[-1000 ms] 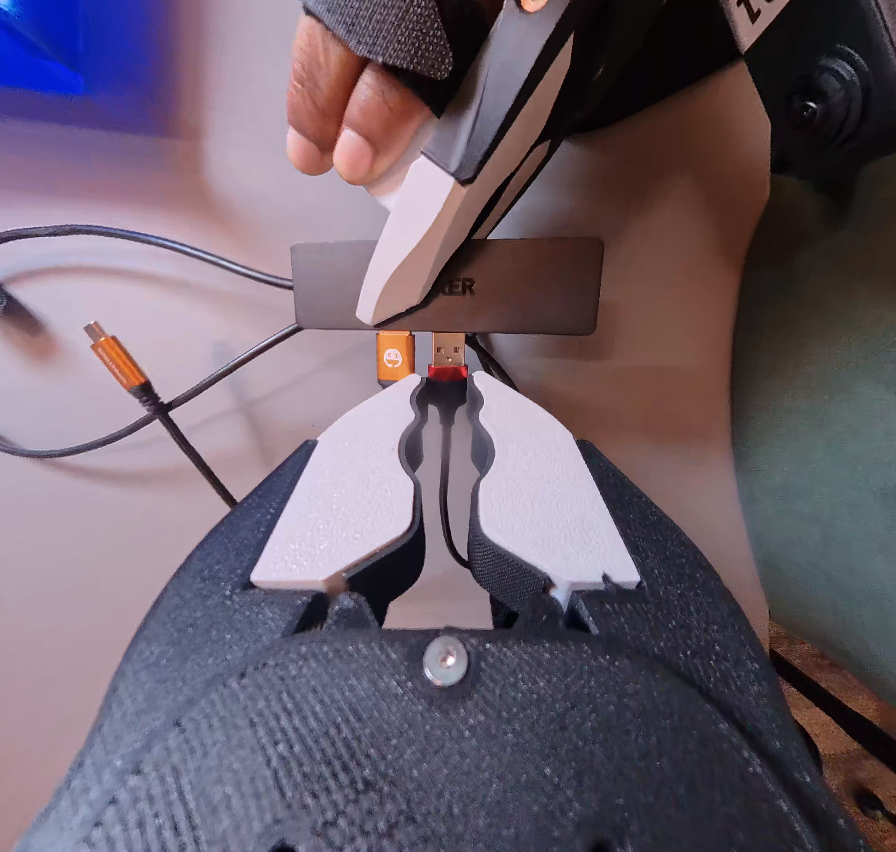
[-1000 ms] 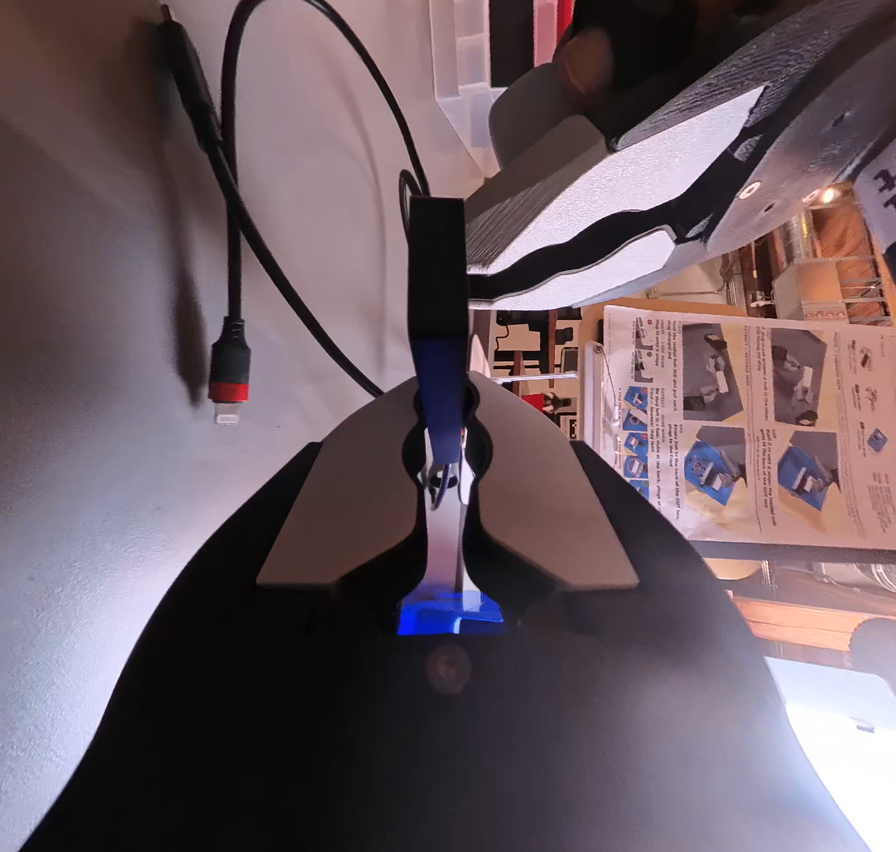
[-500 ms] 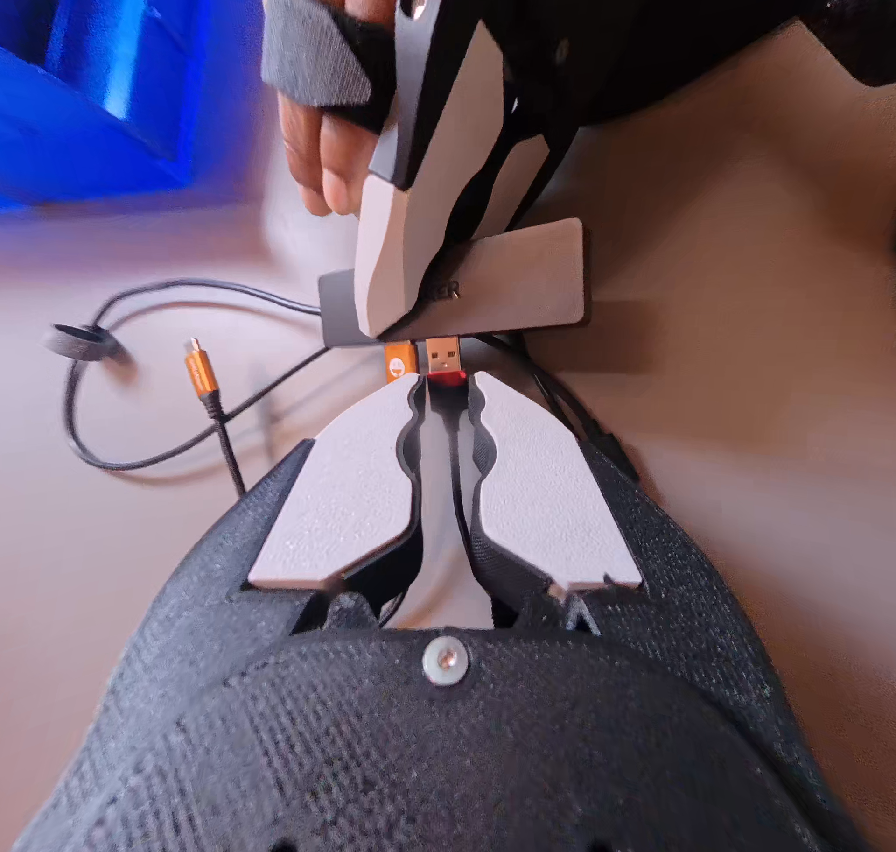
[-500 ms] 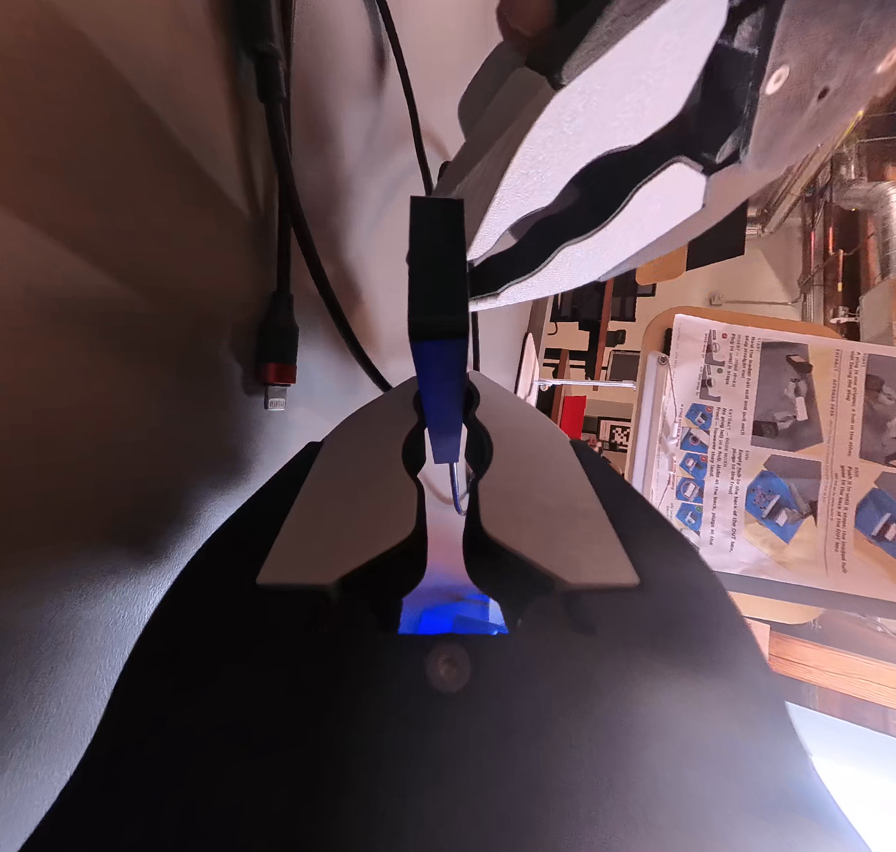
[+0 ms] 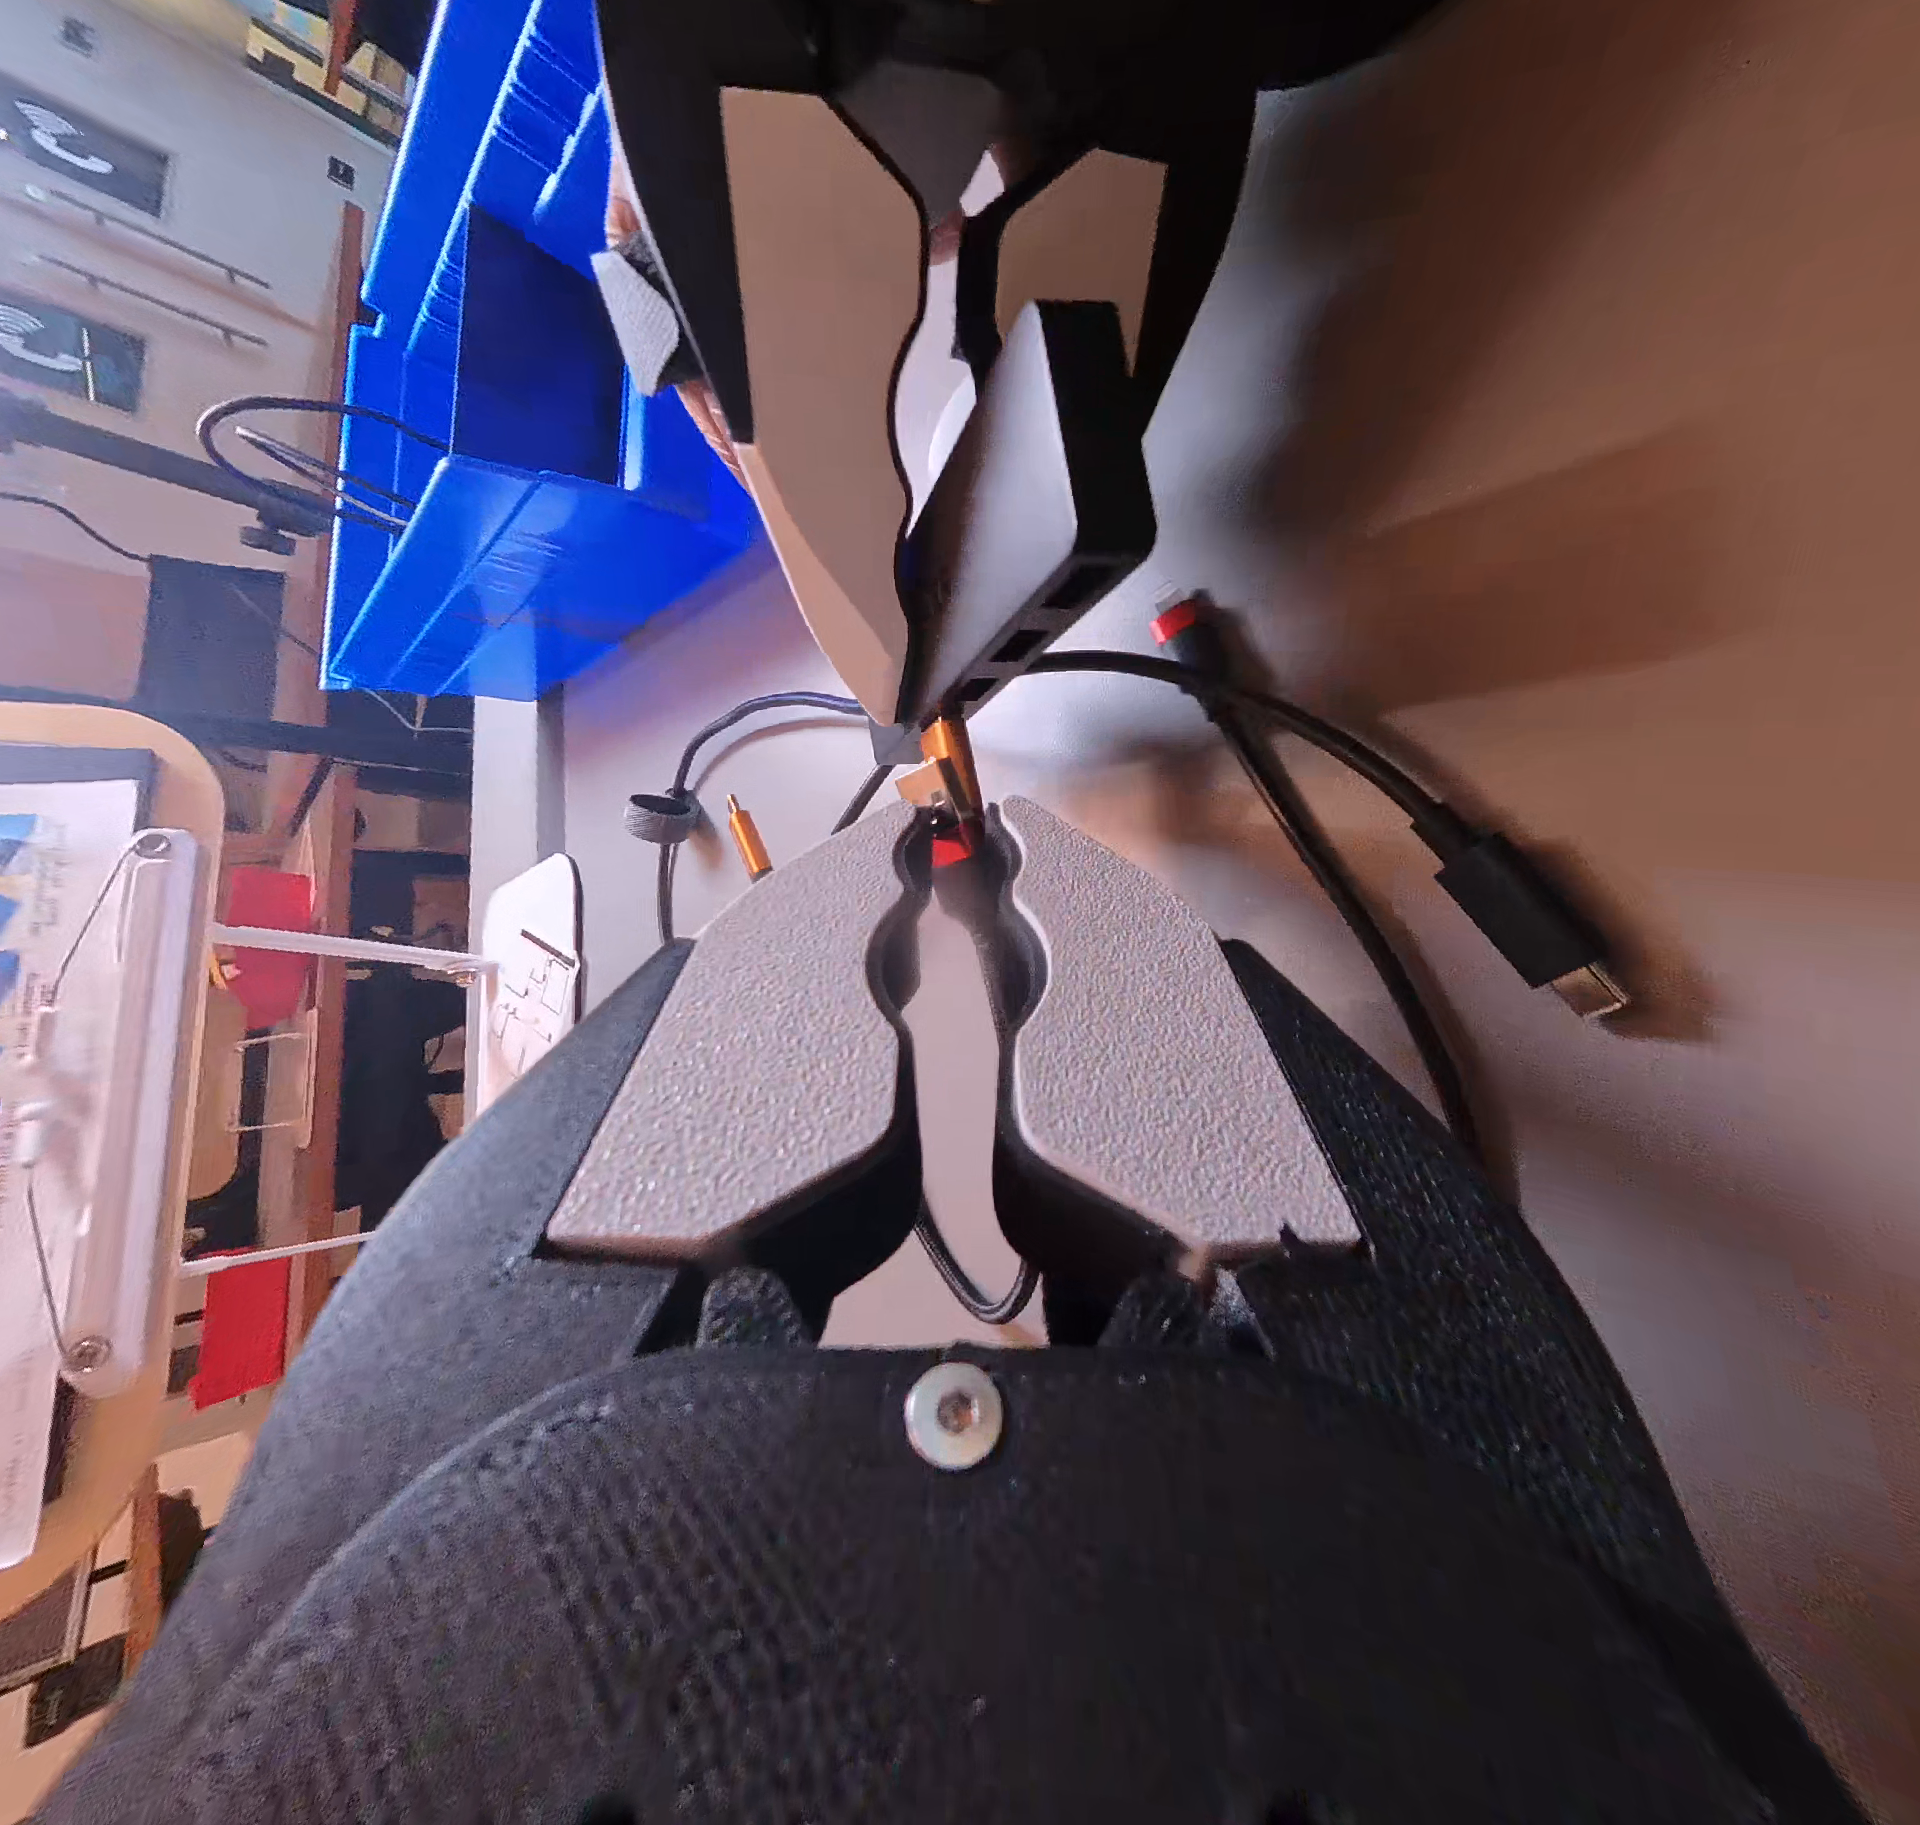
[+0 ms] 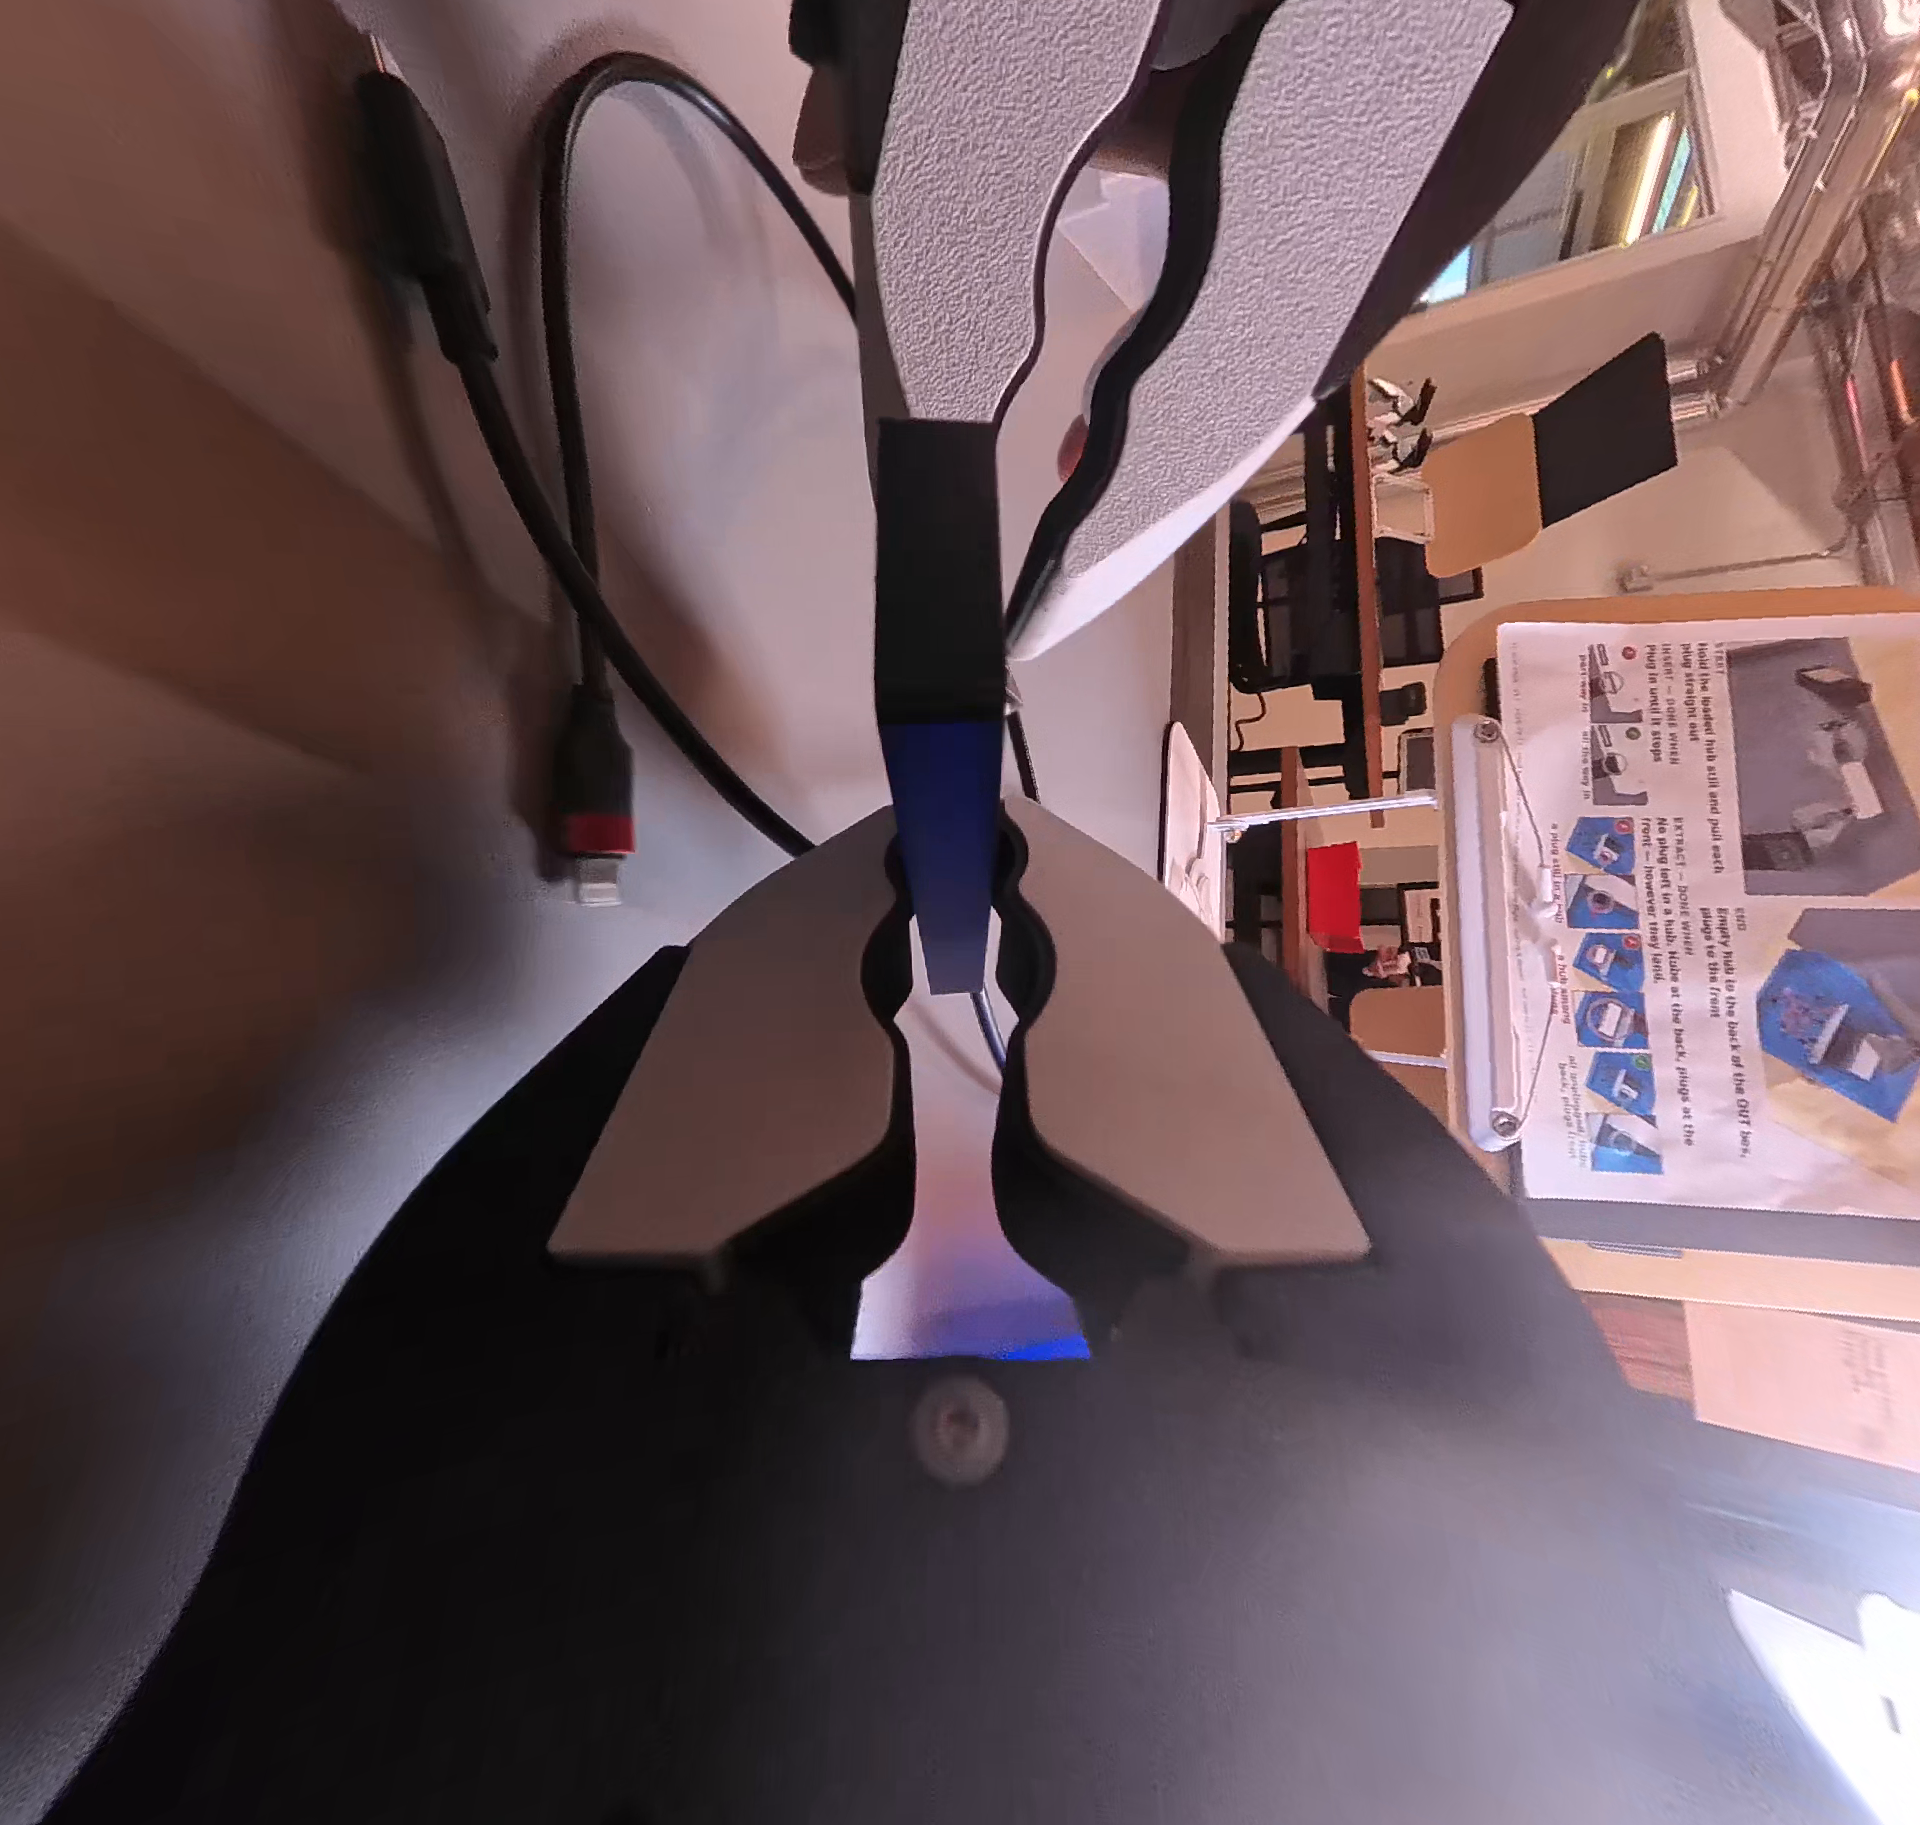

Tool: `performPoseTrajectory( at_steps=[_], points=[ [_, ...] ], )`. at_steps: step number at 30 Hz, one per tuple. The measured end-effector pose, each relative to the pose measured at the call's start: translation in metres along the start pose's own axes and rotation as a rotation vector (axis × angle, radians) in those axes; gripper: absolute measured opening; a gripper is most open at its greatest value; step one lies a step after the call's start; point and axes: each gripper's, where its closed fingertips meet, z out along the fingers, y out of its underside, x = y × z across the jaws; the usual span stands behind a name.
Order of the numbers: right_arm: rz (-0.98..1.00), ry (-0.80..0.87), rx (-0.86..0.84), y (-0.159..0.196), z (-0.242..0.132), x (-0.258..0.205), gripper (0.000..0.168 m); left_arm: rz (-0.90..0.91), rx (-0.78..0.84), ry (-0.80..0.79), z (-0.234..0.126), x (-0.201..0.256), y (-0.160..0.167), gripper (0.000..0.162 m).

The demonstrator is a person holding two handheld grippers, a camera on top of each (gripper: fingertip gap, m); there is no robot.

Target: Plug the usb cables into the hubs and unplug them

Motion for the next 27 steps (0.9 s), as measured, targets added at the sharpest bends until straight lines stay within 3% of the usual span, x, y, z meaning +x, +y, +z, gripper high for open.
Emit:
performPoseTrajectory(
  at_steps=[5,13,19,27],
  points=[
    [0.017,-0.005,0.01,-0.001,0.0,0.0,0.012,0.029,-0.009,0.108,-0.004,0.01,-0.005,0.007],
    [0.052,-0.021,0.008,0.003,-0.002,0.0,0.012,-0.154,0.114,0.203,-0.002,0.014,-0.012,0.008],
    [0.082,-0.036,-0.01,0.01,-0.001,0.001,0.012,-0.137,0.048,0.175,0.002,0.025,0.007,0.018],
    [0.132,-0.029,-0.022,0.018,-0.002,0.005,0.012,-0.144,-0.097,0.23,0.003,0.039,0.024,0.019]
  ],
)
